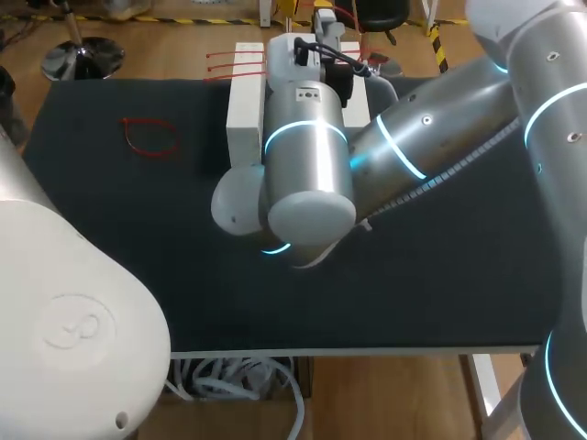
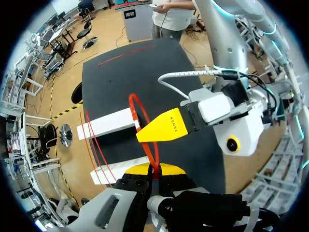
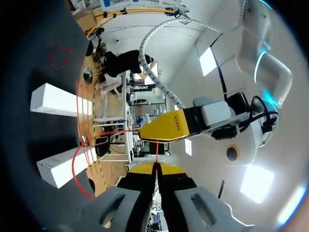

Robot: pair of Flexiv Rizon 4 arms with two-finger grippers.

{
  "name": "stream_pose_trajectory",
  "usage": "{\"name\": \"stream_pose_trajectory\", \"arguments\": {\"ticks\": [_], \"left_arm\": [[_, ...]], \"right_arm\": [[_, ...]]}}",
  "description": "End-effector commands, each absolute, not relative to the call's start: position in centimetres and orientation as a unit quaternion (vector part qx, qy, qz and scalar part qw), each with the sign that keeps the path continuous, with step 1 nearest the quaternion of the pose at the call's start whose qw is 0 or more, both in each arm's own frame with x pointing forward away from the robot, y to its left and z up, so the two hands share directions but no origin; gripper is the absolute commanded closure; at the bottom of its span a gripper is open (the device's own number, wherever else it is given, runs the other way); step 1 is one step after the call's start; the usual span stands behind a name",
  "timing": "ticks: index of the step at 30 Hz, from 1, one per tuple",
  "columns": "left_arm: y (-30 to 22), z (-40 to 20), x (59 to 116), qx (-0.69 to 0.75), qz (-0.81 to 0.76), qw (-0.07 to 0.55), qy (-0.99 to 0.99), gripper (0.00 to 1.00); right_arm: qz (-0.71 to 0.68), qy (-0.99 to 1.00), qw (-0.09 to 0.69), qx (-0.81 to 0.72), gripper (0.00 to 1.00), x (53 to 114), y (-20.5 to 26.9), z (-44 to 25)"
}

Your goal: Grab the tape and strap the tape.

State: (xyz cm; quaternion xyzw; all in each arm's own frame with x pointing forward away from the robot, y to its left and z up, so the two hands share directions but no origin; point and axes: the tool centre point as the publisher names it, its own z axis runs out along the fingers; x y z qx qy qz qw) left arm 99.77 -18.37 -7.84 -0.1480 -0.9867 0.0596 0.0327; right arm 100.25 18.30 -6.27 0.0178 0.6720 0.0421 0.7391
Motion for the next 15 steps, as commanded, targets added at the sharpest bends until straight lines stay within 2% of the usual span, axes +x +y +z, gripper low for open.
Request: {"name": "stream_pose_trajectory", "arguments": {"ticks": [1,15], "left_arm": [[-18.36,-7.76,99.72,-0.148,0.058,0.033,-0.987,1.00],[-18.36,-7.76,99.72,-0.148,0.058,0.033,-0.987,1.00]], "right_arm": [[0.041,0.672,0.739,0.016,1.00,100.16,18.45,-6.01],[0.041,0.671,0.740,0.018,1.00,99.58,18.88,-5.98]]}}
